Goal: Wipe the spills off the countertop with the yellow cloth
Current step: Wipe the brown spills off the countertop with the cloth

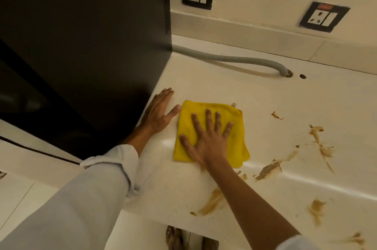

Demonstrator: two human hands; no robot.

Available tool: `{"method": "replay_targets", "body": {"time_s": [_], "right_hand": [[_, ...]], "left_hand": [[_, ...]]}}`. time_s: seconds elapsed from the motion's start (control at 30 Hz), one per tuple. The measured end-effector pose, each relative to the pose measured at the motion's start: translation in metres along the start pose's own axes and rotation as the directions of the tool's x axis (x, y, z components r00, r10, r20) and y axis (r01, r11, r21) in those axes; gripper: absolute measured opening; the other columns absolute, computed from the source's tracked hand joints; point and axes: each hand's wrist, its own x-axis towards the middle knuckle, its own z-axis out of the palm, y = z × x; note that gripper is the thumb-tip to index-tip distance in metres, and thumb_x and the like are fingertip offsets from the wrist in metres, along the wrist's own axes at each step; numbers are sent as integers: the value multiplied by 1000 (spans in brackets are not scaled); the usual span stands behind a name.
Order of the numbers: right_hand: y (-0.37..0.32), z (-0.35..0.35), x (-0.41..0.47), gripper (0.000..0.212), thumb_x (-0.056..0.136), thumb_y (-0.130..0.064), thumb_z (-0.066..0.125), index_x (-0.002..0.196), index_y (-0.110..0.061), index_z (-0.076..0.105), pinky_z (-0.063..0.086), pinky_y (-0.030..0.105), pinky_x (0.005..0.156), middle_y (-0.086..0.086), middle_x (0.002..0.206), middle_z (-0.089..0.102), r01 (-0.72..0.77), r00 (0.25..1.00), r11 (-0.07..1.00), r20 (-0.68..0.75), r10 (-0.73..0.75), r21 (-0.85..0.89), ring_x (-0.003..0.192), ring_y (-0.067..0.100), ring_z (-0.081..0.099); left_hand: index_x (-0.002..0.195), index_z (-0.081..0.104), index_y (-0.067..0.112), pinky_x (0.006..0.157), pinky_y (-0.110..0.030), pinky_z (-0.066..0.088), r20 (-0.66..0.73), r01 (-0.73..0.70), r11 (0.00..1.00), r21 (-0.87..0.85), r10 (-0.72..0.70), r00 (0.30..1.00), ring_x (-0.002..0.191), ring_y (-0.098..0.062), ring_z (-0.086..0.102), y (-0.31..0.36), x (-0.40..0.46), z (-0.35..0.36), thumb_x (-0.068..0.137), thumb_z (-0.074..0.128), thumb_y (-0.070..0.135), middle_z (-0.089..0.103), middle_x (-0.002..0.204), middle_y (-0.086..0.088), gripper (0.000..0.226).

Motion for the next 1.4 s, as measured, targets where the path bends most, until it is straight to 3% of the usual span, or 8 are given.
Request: {"method": "replay_targets", "body": {"time_s": [0.17, 0.3, 0.53, 0.67, 0.83, 1.07, 1.27, 1.4], "right_hand": [[78, -19, 6, 95, 72, -93, 11, 153, -44, 8, -10, 73, 111, 11, 166, -1, -243, 970, 969, -2, 243, -51, 150, 41, -9], [103, -26, 45, 105, 66, -97, 13, 154, -40, 2, -8, 77, 109, 16, 165, -6, -309, 951, 950, 5, 309, -36, 148, 46, -12], [42, -14, 90, 104, 66, -93, 13, 154, -38, 6, -9, 79, 106, 18, 165, -3, -159, 987, 987, 26, 160, -20, 147, 50, -10], [-13, 2, 73, 98, 71, -92, 9, 154, -40, 5, -14, 76, 106, 15, 166, -3, -3, 1000, 1000, 13, 3, -10, 148, 48, -12], [-57, 13, 28, 89, 78, -88, 17, 153, -40, 14, -10, 75, 109, 14, 166, 7, 112, 993, 994, -27, -112, -2, 149, 47, -7], [-72, 12, -30, 88, 78, -88, 19, 153, -42, 11, -11, 74, 110, 11, 166, 2, 91, 996, 996, -20, -91, 16, 149, 45, -13], [-68, 8, -82, 89, 76, -90, 19, 152, -45, 6, -8, 74, 110, 9, 167, -2, 40, 999, 999, 4, -40, 3, 149, 42, -16], [-53, 2, -114, 91, 75, -92, 16, 152, -46, 6, -8, 73, 111, 8, 167, -1, -18, 1000, 1000, -2, 18, 2, 150, 41, -14]], "left_hand": [[151, 19, 21, 123, -37, 10, 6, 23, 998, -55, -23, 1000, 149, -12, 14, 4, -2, -2, 82, 25, 68, 19, 161, 2, 83], [151, 18, 25, 119, -31, 13, -16, 90, 970, -226, -96, 995, 148, -11, 16, 4, 1, -3, 87, 29, 62, 19, 161, 5, 75], [151, 20, 23, 117, -27, 15, -41, 109, 943, -315, -129, 991, 145, -7, 19, -1, 6, -3, 89, 31, 56, 21, 160, 3, 71], [151, 20, 22, 118, -30, 18, -28, 128, 937, -325, -144, 989, 146, -12, 22, -3, 8, -4, 89, 32, 56, 23, 160, 1, 72], [150, 24, 20, 116, -28, 21, -27, 156, 937, -313, -173, 985, 144, -17, 28, -1, 8, -7, 86, 35, 58, 29, 157, -3, 75], [151, 18, 25, 121, -48, 17, 83, 176, 958, -226, -161, 983, 148, -23, 19, 3, 0, -10, 79, 34, 70, 21, 161, -1, 86], [152, 15, 18, 121, -38, 3, 120, 91, 986, -139, -75, 990, 150, -20, 9, 13, -26, -6, 81, 37, 62, 15, 162, -3, 86], [152, 14, 18, 122, -39, 3, 142, 72, 991, -117, -55, 988, 150, -20, 9, 19, -41, -4, 83, 35, 61, 13, 162, -3, 84]]}}
